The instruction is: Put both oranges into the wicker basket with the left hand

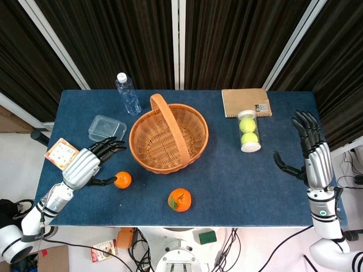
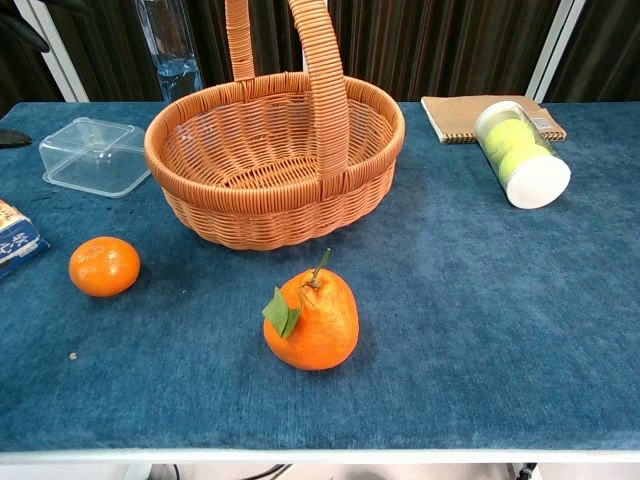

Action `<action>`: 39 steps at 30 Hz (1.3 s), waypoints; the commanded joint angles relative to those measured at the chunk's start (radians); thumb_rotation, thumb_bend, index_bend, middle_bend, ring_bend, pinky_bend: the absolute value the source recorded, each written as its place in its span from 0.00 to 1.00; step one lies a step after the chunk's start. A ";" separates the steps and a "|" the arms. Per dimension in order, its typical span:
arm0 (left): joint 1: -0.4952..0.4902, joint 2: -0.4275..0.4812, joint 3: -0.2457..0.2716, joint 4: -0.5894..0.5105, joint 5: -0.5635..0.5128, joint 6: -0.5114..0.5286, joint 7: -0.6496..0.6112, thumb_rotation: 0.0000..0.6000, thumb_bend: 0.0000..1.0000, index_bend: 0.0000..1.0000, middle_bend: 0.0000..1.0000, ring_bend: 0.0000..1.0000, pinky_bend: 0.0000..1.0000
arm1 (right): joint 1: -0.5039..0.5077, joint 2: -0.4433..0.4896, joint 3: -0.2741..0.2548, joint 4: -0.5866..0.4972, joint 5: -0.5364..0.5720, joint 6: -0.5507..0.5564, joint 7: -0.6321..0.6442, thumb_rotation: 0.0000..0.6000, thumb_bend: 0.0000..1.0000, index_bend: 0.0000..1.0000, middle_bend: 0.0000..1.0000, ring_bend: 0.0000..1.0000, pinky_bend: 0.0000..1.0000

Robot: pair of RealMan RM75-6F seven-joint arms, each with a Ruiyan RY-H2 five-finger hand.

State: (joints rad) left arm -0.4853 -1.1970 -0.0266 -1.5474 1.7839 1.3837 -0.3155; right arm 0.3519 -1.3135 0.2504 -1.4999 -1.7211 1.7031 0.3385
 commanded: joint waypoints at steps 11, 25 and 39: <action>-0.003 -0.003 0.017 0.020 -0.004 -0.001 -0.007 1.00 0.17 0.18 0.14 0.09 0.26 | 0.008 -0.010 -0.016 0.001 -0.005 0.006 -0.033 1.00 0.37 0.00 0.00 0.00 0.00; 0.026 -0.035 0.090 0.049 -0.034 -0.090 0.126 1.00 0.17 0.19 0.15 0.09 0.27 | -0.023 0.025 -0.022 0.026 0.013 0.047 -0.008 1.00 0.37 0.00 0.00 0.00 0.00; -0.017 -0.168 0.116 0.182 -0.080 -0.251 0.139 1.00 0.17 0.23 0.17 0.11 0.28 | -0.044 0.024 -0.035 0.040 0.025 0.066 0.002 1.00 0.37 0.00 0.00 0.00 0.00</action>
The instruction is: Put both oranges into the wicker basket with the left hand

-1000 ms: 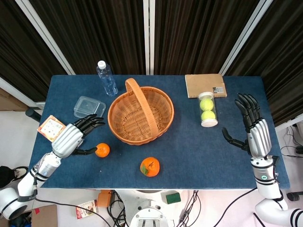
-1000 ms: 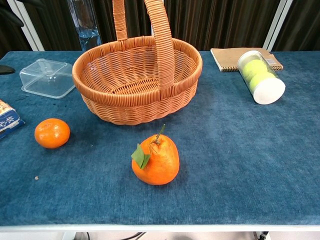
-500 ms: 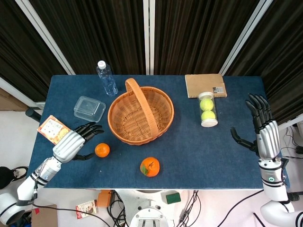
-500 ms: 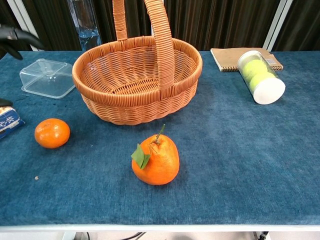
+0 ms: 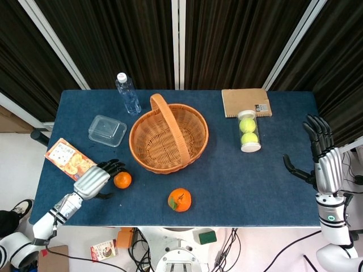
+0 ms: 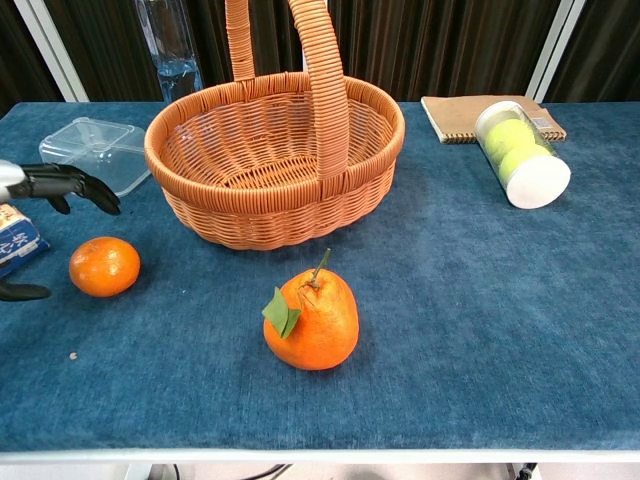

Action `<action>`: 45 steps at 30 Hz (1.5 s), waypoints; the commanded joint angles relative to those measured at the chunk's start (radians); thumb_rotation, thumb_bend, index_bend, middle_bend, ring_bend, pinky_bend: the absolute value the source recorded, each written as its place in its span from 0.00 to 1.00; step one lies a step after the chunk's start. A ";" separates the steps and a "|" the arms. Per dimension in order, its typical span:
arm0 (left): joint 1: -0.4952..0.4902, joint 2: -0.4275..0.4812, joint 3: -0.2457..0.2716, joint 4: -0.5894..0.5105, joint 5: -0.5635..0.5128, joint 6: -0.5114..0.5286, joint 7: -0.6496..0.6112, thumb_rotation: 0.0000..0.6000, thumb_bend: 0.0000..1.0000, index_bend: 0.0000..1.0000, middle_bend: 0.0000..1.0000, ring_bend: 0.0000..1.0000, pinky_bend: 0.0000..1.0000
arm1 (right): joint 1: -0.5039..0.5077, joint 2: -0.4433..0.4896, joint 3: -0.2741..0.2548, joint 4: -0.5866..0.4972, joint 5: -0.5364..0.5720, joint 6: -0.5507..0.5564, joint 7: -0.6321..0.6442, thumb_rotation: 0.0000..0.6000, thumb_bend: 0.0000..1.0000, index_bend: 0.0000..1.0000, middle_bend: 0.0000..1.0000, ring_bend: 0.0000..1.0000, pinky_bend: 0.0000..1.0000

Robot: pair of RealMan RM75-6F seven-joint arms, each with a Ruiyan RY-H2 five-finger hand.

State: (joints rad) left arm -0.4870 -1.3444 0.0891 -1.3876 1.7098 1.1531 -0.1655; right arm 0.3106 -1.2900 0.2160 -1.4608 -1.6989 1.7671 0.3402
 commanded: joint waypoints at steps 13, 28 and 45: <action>-0.061 -0.082 -0.012 0.074 -0.046 -0.107 0.035 1.00 0.20 0.33 0.26 0.24 0.37 | -0.009 -0.008 0.008 0.017 0.024 0.007 0.005 1.00 0.38 0.00 0.00 0.00 0.00; -0.041 -0.032 -0.017 0.009 -0.047 -0.024 0.066 1.00 0.33 0.44 0.42 0.43 0.54 | -0.019 -0.002 0.013 0.028 0.033 0.018 0.029 1.00 0.38 0.00 0.00 0.00 0.00; -0.184 0.224 -0.206 -0.308 -0.149 -0.089 0.140 1.00 0.33 0.44 0.43 0.43 0.54 | -0.018 -0.008 0.014 0.051 0.030 0.027 0.055 1.00 0.38 0.00 0.00 0.00 0.00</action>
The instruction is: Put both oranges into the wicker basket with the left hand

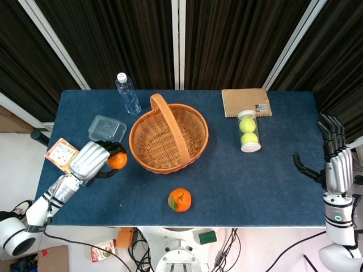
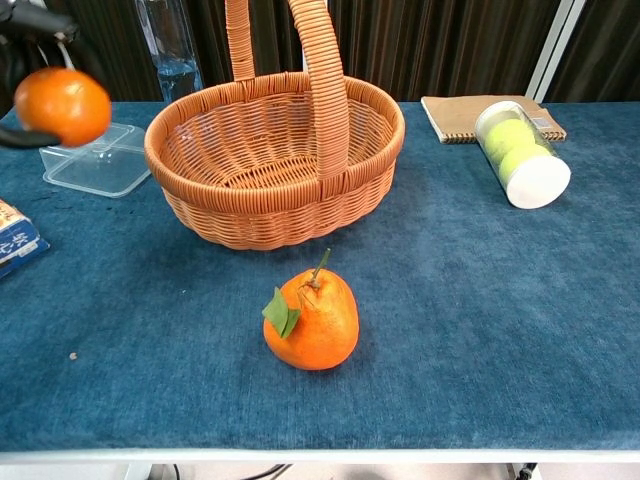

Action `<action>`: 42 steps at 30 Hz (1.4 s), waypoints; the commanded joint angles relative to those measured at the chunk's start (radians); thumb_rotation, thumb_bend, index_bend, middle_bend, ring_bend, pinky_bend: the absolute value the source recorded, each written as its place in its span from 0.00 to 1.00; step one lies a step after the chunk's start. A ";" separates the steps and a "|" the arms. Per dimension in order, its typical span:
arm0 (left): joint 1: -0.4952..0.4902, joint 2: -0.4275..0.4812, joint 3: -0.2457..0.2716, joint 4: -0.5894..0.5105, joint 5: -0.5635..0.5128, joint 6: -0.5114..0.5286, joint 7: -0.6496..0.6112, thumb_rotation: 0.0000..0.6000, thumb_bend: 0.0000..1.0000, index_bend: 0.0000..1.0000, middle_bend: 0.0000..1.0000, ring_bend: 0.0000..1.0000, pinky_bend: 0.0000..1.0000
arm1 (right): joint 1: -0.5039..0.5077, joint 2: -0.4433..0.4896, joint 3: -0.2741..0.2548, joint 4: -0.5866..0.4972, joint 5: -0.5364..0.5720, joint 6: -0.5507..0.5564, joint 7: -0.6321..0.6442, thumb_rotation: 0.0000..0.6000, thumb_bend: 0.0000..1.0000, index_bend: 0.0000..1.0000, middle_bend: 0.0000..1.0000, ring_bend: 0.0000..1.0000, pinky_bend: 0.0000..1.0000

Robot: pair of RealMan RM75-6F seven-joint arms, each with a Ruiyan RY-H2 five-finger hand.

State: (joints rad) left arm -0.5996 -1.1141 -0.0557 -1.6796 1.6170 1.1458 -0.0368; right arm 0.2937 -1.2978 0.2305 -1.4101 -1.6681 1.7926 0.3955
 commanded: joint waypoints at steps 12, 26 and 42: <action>-0.266 -0.260 -0.140 0.202 -0.200 -0.292 0.081 1.00 0.33 0.44 0.43 0.43 0.54 | -0.014 0.002 0.001 0.012 0.022 -0.001 0.006 1.00 0.38 0.00 0.00 0.00 0.00; -0.326 -0.335 -0.114 0.274 -0.258 -0.369 0.166 1.00 0.28 0.25 0.28 0.26 0.42 | -0.014 0.001 0.001 0.019 0.023 -0.003 0.017 1.00 0.38 0.00 0.00 0.00 0.00; -0.212 -0.137 -0.049 0.029 -0.238 -0.234 0.193 1.00 0.20 0.22 0.19 0.20 0.39 | -0.027 0.013 0.001 0.005 0.017 0.016 0.026 1.00 0.38 0.00 0.00 0.00 0.00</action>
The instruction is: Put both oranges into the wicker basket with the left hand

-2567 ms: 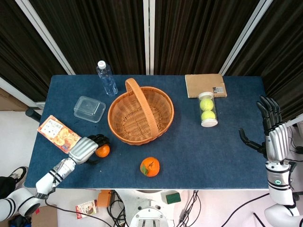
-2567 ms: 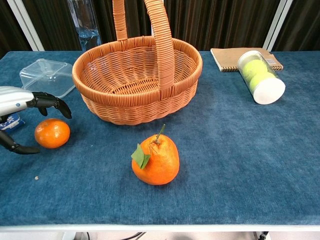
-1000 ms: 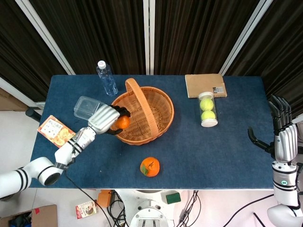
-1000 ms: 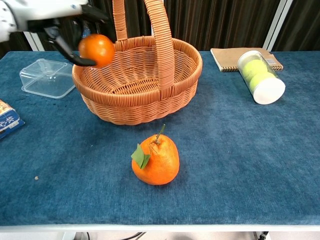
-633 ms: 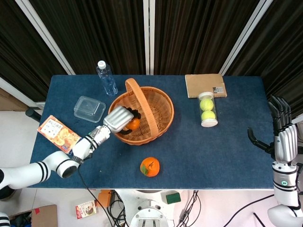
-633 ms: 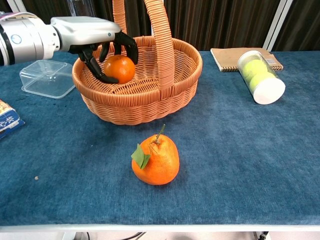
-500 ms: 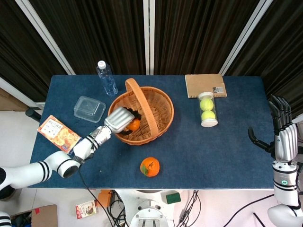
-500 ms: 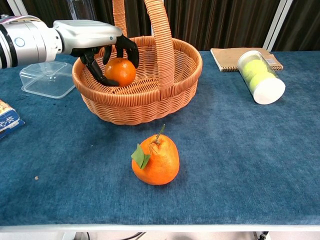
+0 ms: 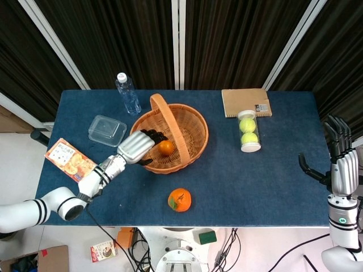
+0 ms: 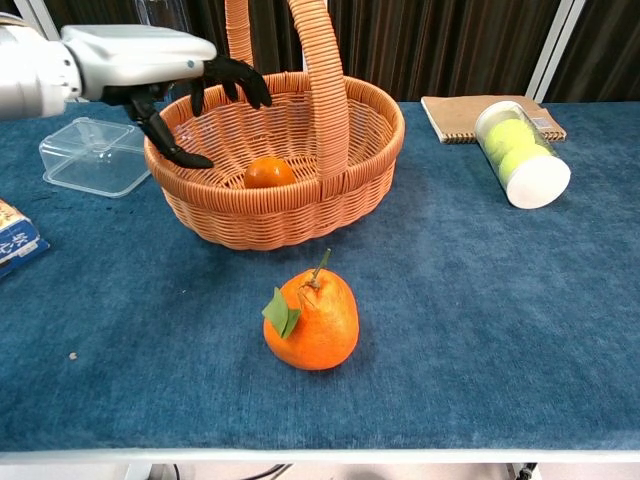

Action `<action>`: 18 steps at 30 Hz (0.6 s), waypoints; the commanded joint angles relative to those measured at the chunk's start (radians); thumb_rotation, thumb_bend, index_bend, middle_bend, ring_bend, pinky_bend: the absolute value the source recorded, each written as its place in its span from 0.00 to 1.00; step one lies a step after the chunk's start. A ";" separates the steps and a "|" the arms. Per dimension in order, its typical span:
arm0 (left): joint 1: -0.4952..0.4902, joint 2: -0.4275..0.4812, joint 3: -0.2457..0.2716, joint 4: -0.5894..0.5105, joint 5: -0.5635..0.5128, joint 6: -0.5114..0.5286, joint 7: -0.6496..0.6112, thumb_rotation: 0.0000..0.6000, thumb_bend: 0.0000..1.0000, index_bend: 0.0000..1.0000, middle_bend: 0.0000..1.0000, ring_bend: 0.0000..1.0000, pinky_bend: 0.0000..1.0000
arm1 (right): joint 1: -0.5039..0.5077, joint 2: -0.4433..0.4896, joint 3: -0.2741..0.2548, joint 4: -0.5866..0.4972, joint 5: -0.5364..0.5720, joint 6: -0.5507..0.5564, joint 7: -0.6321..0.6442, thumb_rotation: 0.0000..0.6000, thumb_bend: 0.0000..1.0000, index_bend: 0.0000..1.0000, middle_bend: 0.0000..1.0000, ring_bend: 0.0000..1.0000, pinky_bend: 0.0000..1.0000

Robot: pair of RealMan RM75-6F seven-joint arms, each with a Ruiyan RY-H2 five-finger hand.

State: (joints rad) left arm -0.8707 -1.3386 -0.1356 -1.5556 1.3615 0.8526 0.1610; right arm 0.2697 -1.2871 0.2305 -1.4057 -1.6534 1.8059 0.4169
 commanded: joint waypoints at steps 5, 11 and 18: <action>0.184 0.233 0.113 -0.193 0.130 0.194 -0.125 1.00 0.20 0.28 0.23 0.20 0.39 | -0.007 0.006 0.006 0.010 0.011 0.006 0.017 1.00 0.38 0.00 0.00 0.00 0.00; 0.307 0.271 0.226 -0.168 0.286 0.331 -0.282 1.00 0.18 0.31 0.28 0.22 0.39 | -0.002 0.003 0.013 0.022 0.024 -0.006 0.029 1.00 0.38 0.00 0.00 0.00 0.00; 0.356 0.160 0.313 -0.060 0.364 0.310 -0.376 1.00 0.15 0.34 0.33 0.24 0.40 | 0.003 0.009 0.008 0.003 0.007 -0.010 0.012 1.00 0.38 0.00 0.00 0.00 0.00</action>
State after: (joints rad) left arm -0.5335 -1.1389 0.1552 -1.6479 1.6970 1.1716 -0.1906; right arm 0.2725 -1.2803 0.2398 -1.3995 -1.6440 1.7956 0.4308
